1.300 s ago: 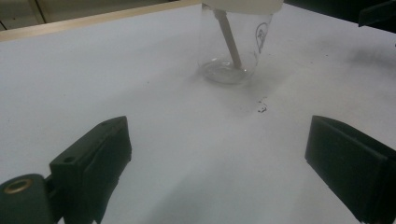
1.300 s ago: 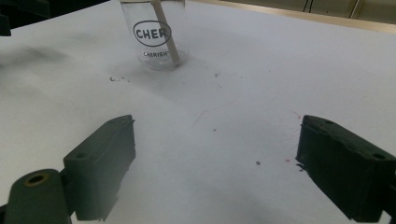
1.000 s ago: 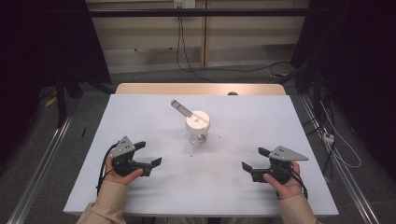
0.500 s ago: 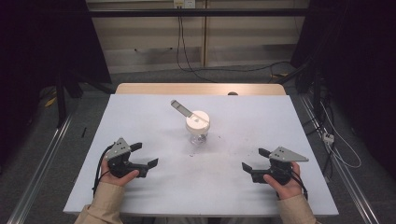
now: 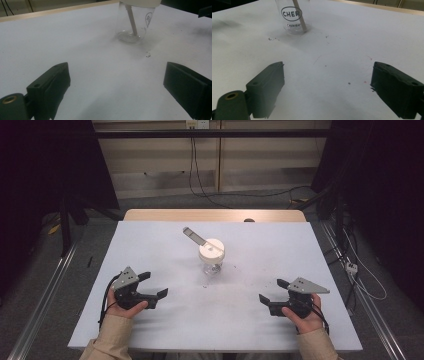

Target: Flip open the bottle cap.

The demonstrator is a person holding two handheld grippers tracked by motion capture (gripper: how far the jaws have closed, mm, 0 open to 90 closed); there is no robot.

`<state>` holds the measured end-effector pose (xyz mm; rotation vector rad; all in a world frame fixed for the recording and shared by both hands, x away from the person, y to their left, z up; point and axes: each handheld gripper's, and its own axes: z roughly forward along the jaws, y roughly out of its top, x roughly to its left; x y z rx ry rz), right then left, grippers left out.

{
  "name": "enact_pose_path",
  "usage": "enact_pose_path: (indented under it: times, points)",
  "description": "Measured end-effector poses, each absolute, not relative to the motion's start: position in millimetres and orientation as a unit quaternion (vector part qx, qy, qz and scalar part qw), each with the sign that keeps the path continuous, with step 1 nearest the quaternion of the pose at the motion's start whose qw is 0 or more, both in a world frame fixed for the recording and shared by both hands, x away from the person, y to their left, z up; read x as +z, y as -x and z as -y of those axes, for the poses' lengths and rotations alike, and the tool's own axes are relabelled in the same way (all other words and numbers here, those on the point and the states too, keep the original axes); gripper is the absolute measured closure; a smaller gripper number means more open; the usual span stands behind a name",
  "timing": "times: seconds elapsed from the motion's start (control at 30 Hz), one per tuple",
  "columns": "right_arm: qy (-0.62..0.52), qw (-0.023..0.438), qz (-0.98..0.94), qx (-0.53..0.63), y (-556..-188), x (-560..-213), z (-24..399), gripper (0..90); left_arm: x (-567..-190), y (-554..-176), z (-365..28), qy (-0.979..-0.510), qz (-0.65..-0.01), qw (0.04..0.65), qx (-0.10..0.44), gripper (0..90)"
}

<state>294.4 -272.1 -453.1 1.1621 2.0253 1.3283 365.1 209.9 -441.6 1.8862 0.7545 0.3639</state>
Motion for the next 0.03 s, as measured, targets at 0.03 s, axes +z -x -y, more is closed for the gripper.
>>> enact_pose_path:
  times: [0.03]
  points:
    - [-0.423, 0.224, -0.735, 0.480, -294.3, -453.4, 271.8, 11.4, -442.2, -365.4, -209.2, -0.784, -0.315, 0.513, 0.150, 6.7]
